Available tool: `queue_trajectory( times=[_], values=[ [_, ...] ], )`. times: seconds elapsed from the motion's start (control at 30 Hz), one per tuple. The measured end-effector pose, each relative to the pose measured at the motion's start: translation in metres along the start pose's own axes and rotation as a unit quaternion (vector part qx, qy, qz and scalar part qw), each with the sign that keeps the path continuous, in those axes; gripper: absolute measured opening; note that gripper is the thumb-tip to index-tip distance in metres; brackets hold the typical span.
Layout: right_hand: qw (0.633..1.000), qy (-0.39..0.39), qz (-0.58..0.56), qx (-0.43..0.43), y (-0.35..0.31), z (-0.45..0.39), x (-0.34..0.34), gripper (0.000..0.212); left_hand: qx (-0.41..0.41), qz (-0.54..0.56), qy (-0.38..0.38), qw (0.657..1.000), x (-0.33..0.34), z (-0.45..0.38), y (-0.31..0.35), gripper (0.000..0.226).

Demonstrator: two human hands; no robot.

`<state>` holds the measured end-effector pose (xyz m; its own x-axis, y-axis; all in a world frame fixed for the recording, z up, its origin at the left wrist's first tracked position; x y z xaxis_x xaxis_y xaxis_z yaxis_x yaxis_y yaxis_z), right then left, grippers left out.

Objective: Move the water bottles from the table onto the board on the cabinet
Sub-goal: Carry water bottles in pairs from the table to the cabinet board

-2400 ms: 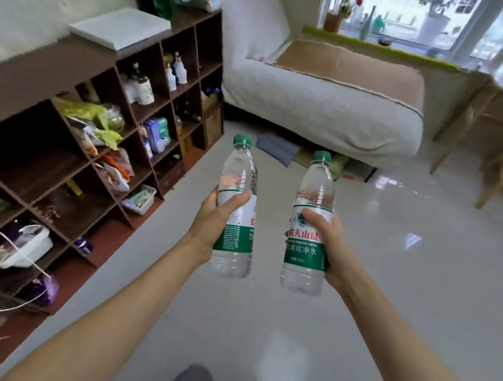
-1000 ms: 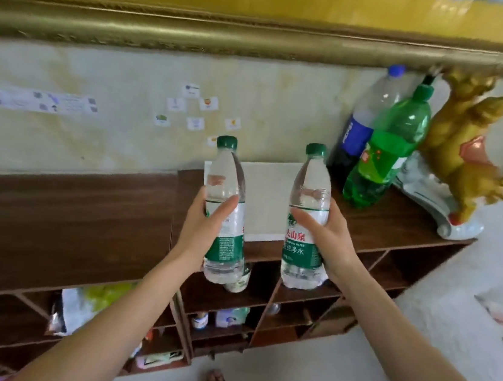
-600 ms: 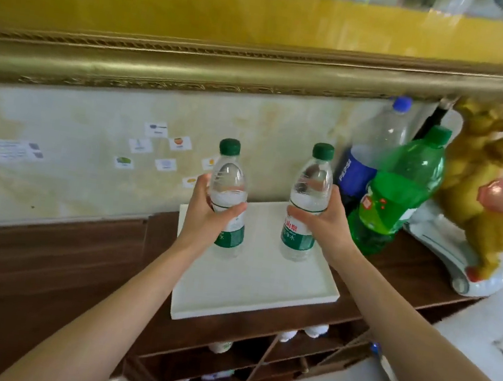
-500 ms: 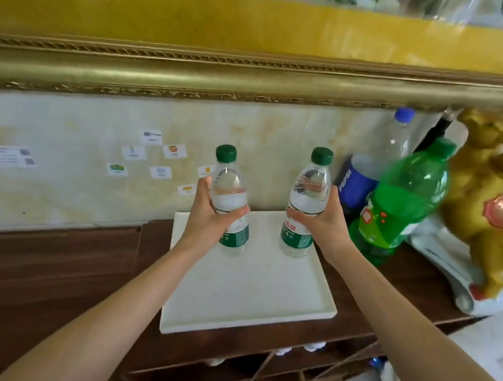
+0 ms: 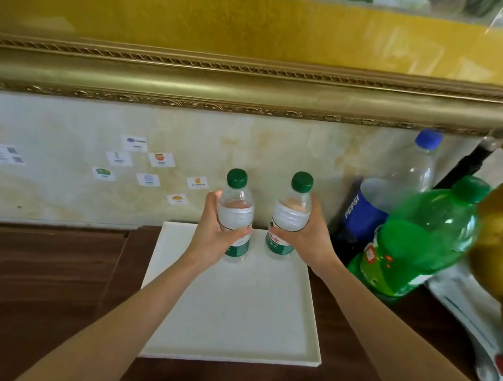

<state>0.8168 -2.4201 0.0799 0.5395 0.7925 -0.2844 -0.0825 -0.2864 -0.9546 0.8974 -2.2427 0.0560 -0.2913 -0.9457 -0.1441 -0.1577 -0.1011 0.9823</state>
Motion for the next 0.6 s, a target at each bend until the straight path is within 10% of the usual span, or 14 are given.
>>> queue_trajectory(
  times=[0.6],
  values=[
    [0.993,0.034,0.091,0.069,0.055,0.023,0.013,0.062,-0.044,-0.067,-0.005,0.997,0.002,0.017,-0.051,0.064]
  ],
)
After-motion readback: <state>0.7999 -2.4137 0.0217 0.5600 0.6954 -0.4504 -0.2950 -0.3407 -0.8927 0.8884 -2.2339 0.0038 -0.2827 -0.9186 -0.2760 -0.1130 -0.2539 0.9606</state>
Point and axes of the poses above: each hand's wrist, its own z-axis away from the middle knuckle, its own x-axis out of the palm, y = z × x, the point moved 1 cm from there along -z, towards the middle knuckle, and after that the axes turned 6 degrees about y, right-handed, at the moved point
